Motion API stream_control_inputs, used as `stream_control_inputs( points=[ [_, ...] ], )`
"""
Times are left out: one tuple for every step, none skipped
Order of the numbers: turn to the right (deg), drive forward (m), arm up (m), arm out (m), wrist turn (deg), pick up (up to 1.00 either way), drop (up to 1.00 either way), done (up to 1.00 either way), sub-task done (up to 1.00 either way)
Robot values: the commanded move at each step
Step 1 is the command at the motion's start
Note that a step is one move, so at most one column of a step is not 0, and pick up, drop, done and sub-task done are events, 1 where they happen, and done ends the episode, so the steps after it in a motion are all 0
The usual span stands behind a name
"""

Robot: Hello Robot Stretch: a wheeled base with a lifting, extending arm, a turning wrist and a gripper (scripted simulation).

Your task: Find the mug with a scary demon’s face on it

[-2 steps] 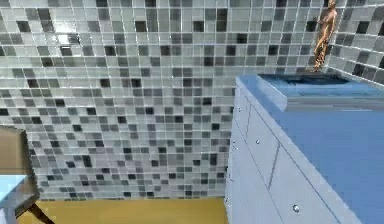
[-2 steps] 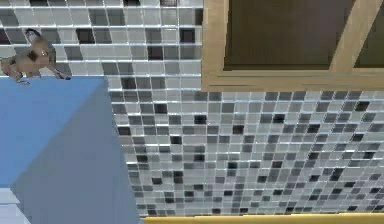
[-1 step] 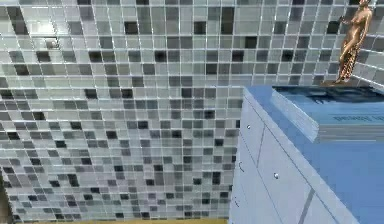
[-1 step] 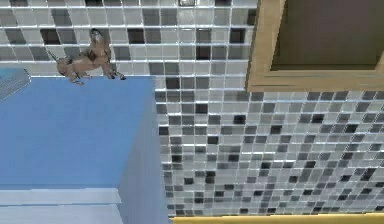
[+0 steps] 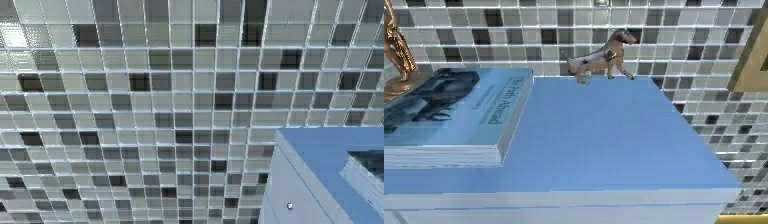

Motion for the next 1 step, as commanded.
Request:
stream_control_inputs(
  points=[
    [-27.0, 0.00, 0.00, 0.00, 0.0, 0.00, 0.00, 0.00, 0.00]
  ],
)
